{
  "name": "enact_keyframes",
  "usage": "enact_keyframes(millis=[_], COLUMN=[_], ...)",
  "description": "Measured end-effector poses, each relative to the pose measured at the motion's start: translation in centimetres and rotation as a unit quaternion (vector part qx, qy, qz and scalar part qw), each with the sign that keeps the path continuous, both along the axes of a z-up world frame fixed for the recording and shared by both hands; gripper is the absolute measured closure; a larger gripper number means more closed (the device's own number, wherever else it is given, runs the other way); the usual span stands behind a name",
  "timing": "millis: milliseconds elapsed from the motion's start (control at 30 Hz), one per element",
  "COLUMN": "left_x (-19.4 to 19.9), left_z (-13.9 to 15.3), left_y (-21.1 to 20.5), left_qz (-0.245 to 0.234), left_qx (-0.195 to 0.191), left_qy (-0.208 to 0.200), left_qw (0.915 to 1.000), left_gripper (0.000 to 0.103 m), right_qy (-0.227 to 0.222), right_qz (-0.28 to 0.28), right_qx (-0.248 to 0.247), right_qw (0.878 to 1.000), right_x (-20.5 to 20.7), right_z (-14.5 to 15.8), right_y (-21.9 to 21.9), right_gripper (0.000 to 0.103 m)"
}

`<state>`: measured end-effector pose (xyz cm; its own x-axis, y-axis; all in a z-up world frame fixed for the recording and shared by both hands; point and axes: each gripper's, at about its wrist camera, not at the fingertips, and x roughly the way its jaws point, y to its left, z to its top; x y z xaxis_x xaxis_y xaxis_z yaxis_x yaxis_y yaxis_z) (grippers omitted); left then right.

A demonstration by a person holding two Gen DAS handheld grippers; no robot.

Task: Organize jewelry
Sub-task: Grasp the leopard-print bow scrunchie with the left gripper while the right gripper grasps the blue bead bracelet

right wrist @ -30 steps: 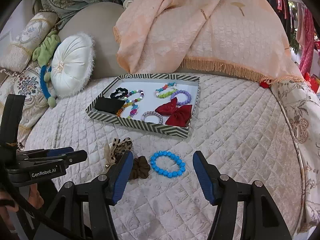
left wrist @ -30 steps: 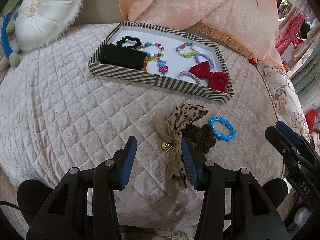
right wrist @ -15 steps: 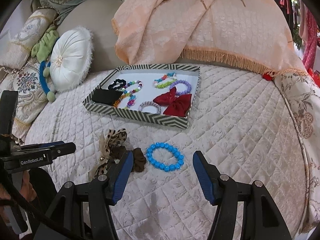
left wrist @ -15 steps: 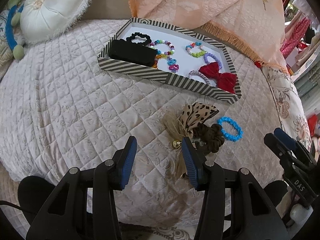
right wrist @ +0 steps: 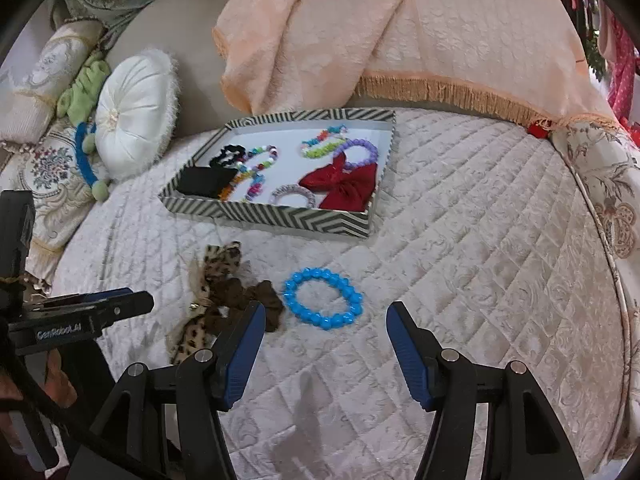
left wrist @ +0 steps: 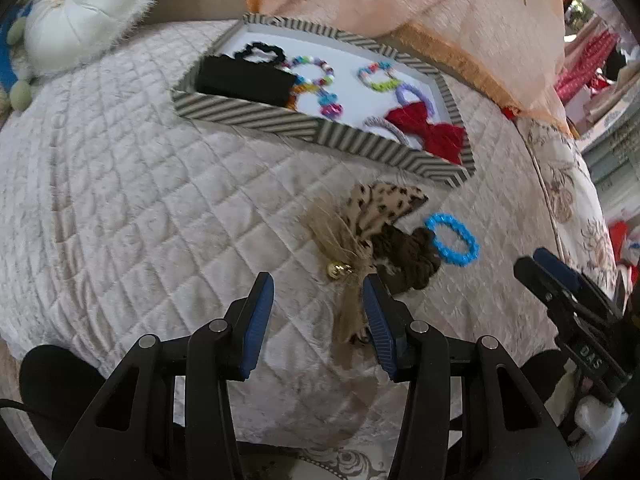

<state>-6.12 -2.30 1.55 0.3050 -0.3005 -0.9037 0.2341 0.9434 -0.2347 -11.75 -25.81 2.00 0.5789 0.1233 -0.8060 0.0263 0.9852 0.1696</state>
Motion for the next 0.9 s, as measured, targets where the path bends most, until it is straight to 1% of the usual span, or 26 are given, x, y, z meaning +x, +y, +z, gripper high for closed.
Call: enact_keyframes(millis=[67,200,300,433,900], left_x=[-0.1,0.2,0.5,0.9,2.9], left_z=[-0.4,-1.1,-1.5,-1.9,-4.5], left_y=[-0.5,-1.3,-1.9,-2.9,-5.2], left_qz=[-0.005,-0.009,-0.009,-0.015,-0.025], left_qx=[0.003,0.005,0.007,0.013,0.039], left_qy=[0.003,0.011,0.013,0.014,0.026], left_qw=[1.0,0.9999,0.9998,0.9997,0.9986], left_gripper=[0.057,0.057,0.057,0.057,0.057], right_qy=[0.004,0.012,0.014,0.015,0.033], right_qz=[-0.002,-0.006,-0.003,-0.003,0.03], right_qx=[-0.005,0.007,-0.003,-0.004,-0.025], right_qw=[1.0,1.0,1.0,1.0,0.999], right_x=[0.1,0.4,0.7,1.6,4.6], right_z=[-0.3,-1.1,-1.7,-2.6,-5.0], right_y=[-0.3,-1.1,-1.1,-1.2,-0.6], right_gripper=[0.043,0.043,0.043,0.043,0.043])
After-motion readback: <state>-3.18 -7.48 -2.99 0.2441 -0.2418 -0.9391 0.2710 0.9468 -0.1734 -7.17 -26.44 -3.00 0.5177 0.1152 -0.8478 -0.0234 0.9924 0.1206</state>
